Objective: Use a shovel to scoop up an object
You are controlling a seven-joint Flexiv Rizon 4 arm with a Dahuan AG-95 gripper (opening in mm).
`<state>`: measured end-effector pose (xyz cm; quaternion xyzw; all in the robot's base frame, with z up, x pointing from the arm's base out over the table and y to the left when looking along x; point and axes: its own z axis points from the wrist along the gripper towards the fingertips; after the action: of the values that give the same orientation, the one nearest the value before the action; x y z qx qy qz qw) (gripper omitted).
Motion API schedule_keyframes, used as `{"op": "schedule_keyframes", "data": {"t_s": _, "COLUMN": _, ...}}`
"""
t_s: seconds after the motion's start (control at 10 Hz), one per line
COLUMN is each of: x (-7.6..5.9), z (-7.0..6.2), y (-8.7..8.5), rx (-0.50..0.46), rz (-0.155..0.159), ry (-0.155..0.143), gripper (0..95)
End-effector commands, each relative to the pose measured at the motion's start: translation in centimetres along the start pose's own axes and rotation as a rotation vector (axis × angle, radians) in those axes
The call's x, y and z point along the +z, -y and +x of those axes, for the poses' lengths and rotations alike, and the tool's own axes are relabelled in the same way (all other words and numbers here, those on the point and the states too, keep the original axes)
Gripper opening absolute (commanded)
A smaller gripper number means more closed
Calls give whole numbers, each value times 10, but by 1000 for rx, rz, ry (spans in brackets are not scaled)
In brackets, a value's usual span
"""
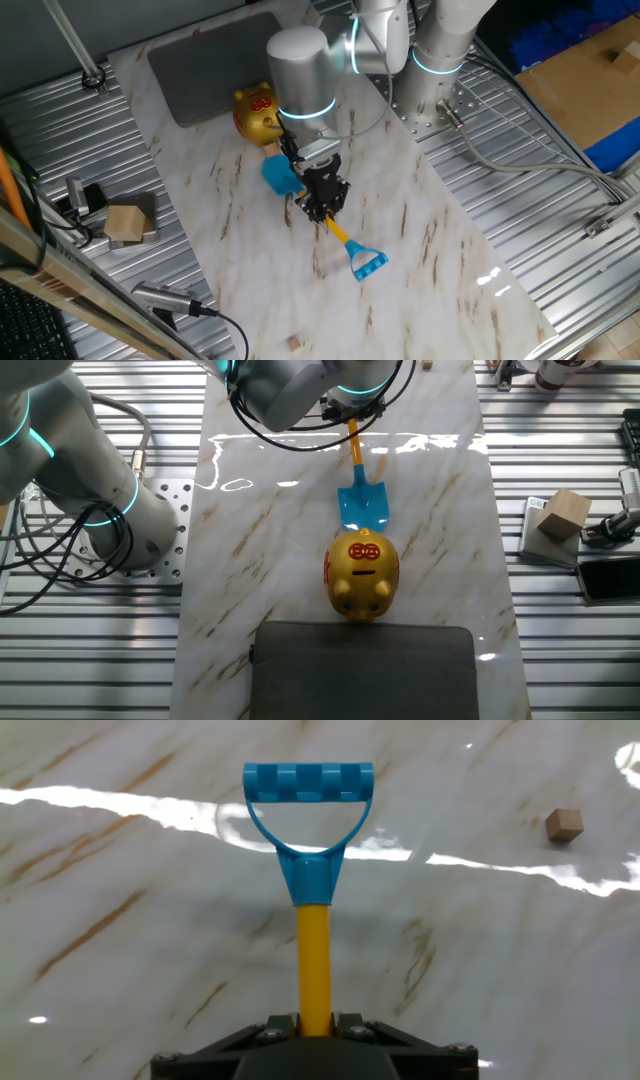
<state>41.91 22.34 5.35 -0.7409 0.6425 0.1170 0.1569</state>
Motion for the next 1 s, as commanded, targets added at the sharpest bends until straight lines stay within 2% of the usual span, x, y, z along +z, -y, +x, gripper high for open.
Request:
{"op": "schedule_keyframes", "data": {"t_s": 0.1, "x": 0, "z": 0, "y": 0, "rx": -6, "rz": 1, "ry": 0, "gripper": 0}}
{"op": "schedule_keyframes", "data": {"t_s": 1.0, "x": 3, "z": 6, "y": -7, "rx": -23, "rz": -9, "ry": -20, "gripper": 0}}
